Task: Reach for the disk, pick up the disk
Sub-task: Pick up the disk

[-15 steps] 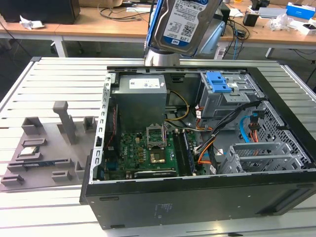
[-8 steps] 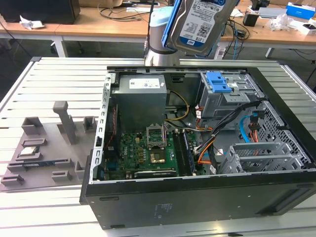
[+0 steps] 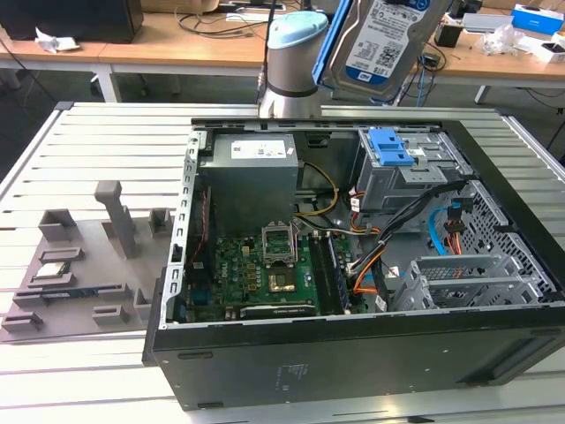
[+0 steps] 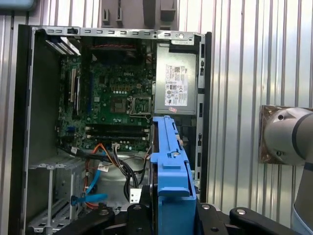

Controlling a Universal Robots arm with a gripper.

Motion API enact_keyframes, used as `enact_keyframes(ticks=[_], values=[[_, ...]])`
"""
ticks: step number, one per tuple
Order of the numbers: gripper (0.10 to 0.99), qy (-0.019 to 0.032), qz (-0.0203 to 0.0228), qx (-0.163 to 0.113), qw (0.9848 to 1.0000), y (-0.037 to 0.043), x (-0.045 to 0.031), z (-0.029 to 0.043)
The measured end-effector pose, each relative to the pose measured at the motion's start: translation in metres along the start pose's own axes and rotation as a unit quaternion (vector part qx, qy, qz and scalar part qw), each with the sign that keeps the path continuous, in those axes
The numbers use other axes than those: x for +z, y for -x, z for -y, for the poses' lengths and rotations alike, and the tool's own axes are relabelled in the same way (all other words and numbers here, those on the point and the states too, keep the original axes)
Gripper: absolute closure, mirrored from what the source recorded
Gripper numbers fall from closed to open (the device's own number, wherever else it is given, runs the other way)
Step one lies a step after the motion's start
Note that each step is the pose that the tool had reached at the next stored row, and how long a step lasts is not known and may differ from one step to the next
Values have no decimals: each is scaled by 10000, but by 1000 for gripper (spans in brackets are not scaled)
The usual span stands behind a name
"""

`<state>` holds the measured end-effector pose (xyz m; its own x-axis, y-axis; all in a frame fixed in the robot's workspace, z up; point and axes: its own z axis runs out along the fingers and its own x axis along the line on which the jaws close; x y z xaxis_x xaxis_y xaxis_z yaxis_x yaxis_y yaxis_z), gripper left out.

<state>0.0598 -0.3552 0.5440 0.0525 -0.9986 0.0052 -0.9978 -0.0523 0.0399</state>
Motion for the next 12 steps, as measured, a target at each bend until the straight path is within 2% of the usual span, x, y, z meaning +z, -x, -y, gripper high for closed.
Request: enact_keyframes(ticks=[3, 7, 12], values=[[718, 0, 0, 0, 10000, -7, -5, 140], [718, 0, 0, 1, 10000, -15, -11, 275], [718, 0, 0, 0, 10000, -22, -16, 411]])
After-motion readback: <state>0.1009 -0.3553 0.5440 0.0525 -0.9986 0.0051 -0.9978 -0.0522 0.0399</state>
